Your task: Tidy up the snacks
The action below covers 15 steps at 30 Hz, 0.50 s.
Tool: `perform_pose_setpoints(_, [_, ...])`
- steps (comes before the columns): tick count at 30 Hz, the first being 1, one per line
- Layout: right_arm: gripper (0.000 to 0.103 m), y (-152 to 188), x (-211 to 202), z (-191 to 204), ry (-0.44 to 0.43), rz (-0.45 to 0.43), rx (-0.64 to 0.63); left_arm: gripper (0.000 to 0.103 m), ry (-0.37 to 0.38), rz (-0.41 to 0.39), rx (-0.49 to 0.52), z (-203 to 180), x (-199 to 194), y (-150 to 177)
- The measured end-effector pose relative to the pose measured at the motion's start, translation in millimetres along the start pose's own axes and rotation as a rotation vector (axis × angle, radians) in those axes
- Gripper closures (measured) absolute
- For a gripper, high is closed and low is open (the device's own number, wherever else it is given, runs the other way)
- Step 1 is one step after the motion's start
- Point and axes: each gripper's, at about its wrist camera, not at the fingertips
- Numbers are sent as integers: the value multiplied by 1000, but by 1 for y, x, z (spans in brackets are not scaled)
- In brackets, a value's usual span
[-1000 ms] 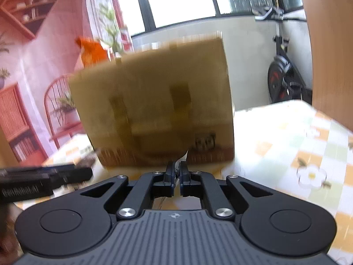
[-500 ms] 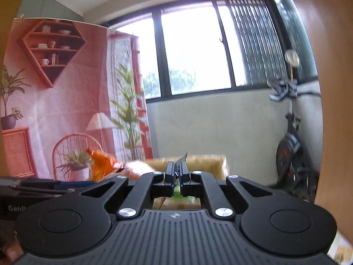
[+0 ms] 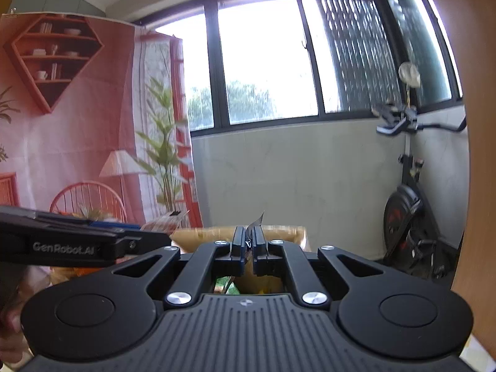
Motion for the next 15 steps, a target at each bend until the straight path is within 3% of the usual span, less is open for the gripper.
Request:
perform_pose_setpoints(2, [98,7,5,-1,-7,31,4,57,-9,22,6,1,4,1])
perform_pose_setpoints(8, [93,15,7,-7,4,96,34,30,-53,26,-10,12,2,-7])
perform_pose_setpoints(11, [84,12,0,-12,10,113,46,29,-56,17,-29,16,-9,-13])
perform_pose_setpoints(14, [80,5,-8,-10,16,115,45,20,-47,2,-54,21,-26,-16])
perform_pose_setpoints(15, [74,2,-11,-9,19,119,45,16,-47,-7,-59,23,-33,-17])
Point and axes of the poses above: each gripper's, at about its wrist camera, not at the fingertips, and x roughly the way its jaws point, z to its left, y to its underside, and after that the axes turned 8 degrees about -x, right-handed
